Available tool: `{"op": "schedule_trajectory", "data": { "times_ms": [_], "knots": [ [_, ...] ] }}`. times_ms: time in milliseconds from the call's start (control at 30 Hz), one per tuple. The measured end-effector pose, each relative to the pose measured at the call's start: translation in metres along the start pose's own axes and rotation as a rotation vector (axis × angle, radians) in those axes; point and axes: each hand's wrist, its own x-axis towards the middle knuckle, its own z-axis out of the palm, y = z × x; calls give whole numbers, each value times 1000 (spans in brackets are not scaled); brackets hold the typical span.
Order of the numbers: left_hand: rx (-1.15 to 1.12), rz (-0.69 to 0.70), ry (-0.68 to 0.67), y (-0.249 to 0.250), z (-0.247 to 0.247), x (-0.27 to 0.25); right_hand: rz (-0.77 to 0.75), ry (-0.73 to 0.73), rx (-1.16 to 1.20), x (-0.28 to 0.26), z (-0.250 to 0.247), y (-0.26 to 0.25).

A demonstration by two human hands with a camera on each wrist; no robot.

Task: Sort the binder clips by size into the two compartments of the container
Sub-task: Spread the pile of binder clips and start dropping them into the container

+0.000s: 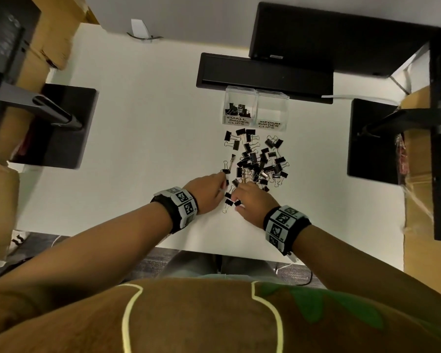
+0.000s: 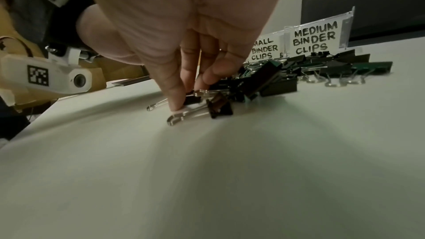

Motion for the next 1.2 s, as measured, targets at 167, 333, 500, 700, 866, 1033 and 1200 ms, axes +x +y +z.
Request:
{"op": "schedule_trajectory", "data": {
  "times_ms": [167,333,500,700,866,1033,1200],
  "knots": [
    [126,-25,18,12,10,-3,24,88,146,1,2,3],
    [242,-45,-1,15,23,2,216,263,506,0,-16,7],
    [175,-54,-8,14,28,1,382,315,865,2,-33,19],
    [-77,-95,28,7,20,-3,487,239,1389,11,-41,21],
    [-395,-281,197,-4,0,2,345,140,790,20,-36,5],
    [-711,-404,360,-13,-29,15,224,70,353,25,-24,-13],
    [-778,-392,427,-8,-59,34,187,24,10,31,-14,-20]
  ]
}}
